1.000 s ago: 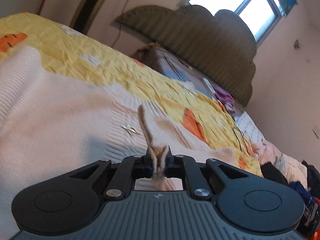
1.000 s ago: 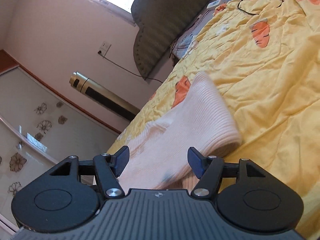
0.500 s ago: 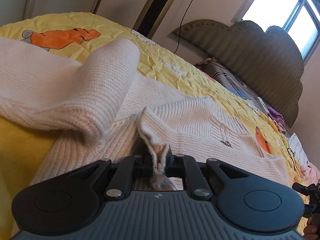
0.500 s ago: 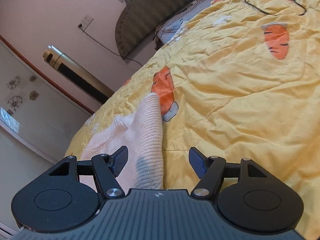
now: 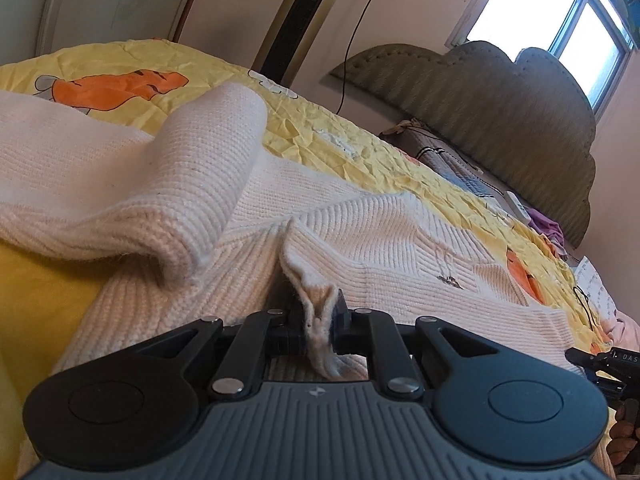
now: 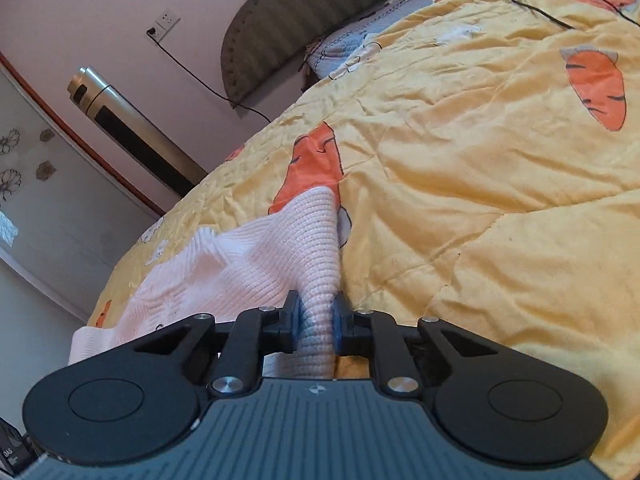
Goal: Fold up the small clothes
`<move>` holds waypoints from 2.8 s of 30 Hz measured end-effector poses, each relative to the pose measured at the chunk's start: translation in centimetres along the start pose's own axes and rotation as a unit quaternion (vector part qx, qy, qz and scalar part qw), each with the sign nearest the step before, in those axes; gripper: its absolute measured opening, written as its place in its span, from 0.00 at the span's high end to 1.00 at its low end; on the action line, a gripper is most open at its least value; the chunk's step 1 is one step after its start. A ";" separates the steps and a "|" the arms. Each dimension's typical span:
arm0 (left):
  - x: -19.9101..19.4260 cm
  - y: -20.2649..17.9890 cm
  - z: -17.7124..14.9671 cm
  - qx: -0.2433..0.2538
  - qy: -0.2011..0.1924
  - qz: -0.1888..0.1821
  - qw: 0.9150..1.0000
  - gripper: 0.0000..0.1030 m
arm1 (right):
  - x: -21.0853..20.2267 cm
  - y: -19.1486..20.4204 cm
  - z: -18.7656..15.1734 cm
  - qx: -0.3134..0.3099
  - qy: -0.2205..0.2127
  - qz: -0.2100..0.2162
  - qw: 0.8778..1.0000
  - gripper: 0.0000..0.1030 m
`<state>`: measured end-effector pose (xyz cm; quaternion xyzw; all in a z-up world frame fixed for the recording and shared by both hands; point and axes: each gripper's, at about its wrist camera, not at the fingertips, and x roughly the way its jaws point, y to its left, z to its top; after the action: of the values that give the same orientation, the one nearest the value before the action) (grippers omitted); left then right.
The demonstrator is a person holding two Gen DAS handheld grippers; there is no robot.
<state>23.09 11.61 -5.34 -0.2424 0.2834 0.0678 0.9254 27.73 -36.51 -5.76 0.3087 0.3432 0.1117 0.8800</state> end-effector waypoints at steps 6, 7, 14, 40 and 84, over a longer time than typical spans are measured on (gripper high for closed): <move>0.0 -0.1 0.0 0.002 -0.004 0.003 1.000 0.88 | -3.6 4.4 0.9 -0.051 -0.084 -0.032 0.995 0.64; 0.0 -0.1 0.0 0.002 -0.004 0.003 1.000 0.88 | -3.7 5.4 0.9 -0.063 -0.084 -0.016 0.994 0.61; 0.0 -0.1 0.0 0.003 -0.005 0.004 1.000 0.88 | 3.0 10.9 -1.5 -0.208 0.001 -0.057 0.977 0.50; -12.1 22.3 4.8 -0.408 -0.158 0.066 0.897 0.51 | 4.4 10.5 -4.6 -0.274 -0.023 -0.057 0.960 0.33; -0.1 -7.5 -5.5 -0.062 0.052 -0.204 0.976 0.90 | 4.1 9.4 -3.9 -0.232 -0.027 -0.026 0.972 0.31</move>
<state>22.27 2.41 -6.24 -0.3554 0.2709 -0.1175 0.8868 28.30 -25.60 -4.35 0.0902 0.2923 0.1573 0.9390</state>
